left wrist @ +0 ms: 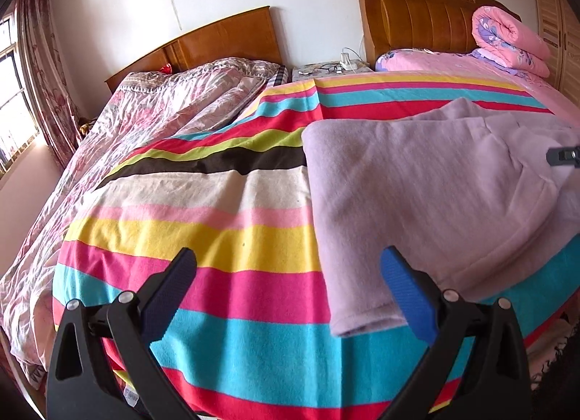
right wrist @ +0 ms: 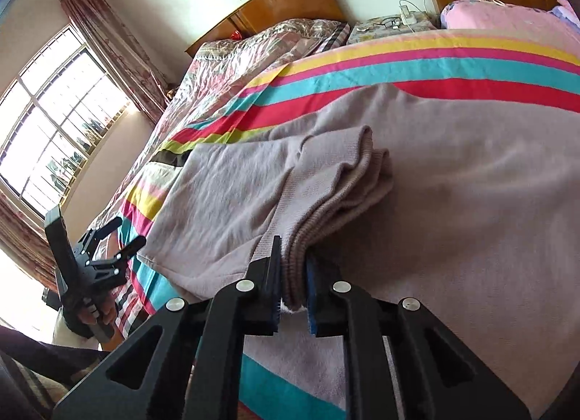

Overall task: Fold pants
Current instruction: 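Lift the cuffs with the right gripper and fold them over the pants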

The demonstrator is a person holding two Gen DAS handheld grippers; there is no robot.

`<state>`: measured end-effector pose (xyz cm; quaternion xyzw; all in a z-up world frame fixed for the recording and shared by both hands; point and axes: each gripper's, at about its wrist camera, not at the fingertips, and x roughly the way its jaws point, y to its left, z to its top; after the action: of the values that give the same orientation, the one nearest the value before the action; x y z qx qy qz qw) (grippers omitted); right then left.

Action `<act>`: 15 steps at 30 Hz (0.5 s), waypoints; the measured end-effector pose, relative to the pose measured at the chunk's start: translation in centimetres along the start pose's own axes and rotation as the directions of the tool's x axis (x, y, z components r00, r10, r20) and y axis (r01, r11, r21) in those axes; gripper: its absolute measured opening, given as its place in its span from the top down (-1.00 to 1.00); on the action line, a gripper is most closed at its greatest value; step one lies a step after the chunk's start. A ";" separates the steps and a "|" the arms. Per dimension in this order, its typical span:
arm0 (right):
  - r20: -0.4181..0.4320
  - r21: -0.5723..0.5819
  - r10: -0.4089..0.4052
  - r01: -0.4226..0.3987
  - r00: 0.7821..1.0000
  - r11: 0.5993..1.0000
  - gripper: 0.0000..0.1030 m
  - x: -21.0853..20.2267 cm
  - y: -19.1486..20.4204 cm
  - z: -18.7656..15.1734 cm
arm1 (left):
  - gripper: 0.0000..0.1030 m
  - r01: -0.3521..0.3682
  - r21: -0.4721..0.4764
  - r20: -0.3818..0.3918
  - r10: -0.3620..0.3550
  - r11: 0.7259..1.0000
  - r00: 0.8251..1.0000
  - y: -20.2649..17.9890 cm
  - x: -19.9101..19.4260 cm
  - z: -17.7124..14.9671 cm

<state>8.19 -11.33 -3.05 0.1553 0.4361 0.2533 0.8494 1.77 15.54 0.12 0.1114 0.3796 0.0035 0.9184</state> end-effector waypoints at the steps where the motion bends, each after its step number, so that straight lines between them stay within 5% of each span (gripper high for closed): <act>1: 0.021 -0.013 0.011 -0.011 1.000 1.000 0.76 -0.3 0.5 0.8 | -0.97 0.015 0.025 -0.015 -0.015 1.000 1.000 -0.5 -0.3 -0.4; 9: 0.144 -0.238 0.071 -0.035 0.987 0.971 0.76 -2.1 8.4 9.2 | -0.97 0.089 0.098 -0.023 -0.087 0.991 0.996 -5.0 -0.1 -0.5; 15: 0.221 -0.310 0.140 -0.066 0.965 0.948 0.76 -4.7 12.1 11.1 | -0.97 -0.102 -0.092 -0.019 0.101 0.990 0.995 -1.8 2.7 1.2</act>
<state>11.41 -4.49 12.23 0.0766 0.2778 0.3402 0.8951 4.35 13.77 -1.29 0.0876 0.3794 0.0687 0.9185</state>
